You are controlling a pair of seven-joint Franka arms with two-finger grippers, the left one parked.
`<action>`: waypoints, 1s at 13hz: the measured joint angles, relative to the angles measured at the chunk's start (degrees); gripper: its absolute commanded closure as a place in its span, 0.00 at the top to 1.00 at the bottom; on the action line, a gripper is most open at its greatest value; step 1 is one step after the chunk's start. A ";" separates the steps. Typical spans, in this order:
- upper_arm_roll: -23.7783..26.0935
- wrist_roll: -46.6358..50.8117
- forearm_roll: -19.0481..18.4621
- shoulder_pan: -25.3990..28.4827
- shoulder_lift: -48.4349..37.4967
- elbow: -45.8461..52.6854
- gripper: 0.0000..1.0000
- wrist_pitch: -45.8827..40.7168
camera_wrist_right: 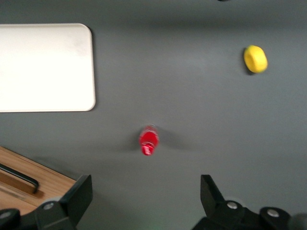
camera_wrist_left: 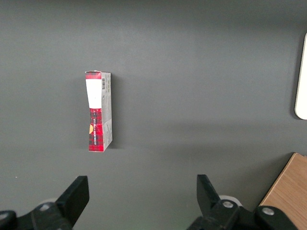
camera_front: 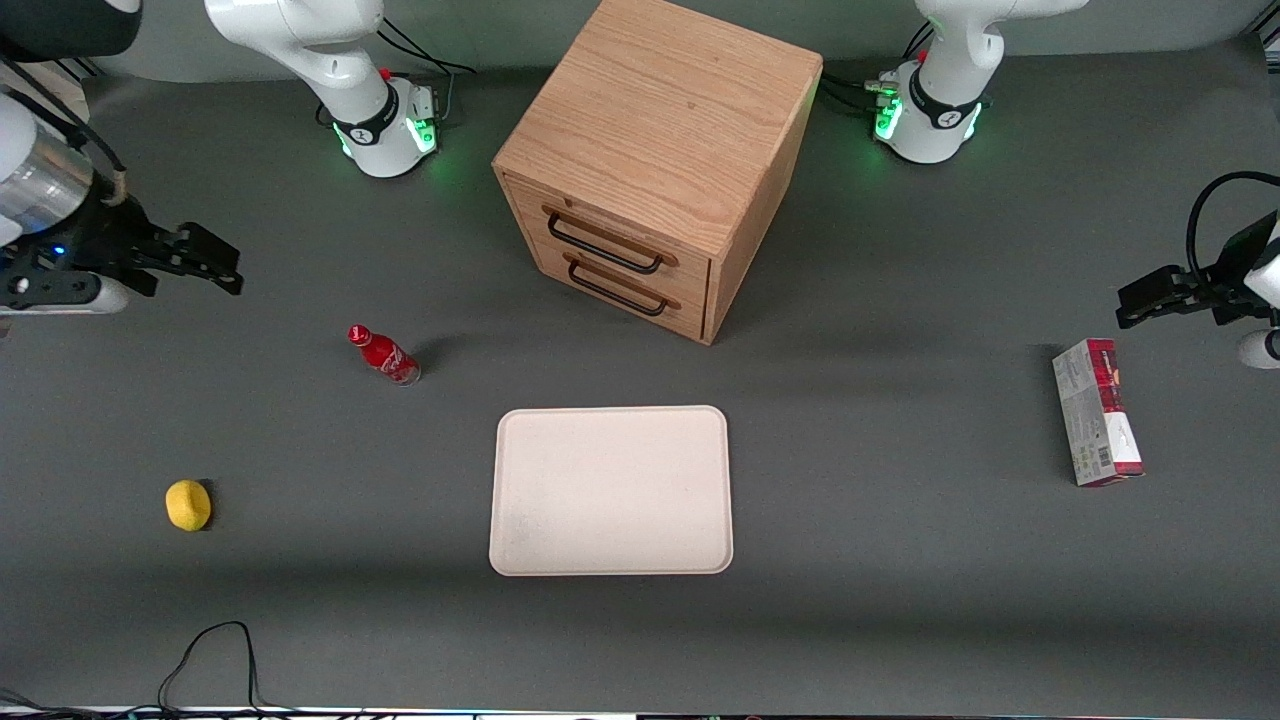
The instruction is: Open upper drawer
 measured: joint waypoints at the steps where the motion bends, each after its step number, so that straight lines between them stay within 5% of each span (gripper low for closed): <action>1: 2.53 3.30 0.09 0.08 1.53 1.80 1.00 0.04; 8: 22.24 8.14 0.16 0.46 7.71 6.27 1.00 0.13; 13: 32.34 -1.20 0.15 0.61 9.44 6.87 1.00 0.15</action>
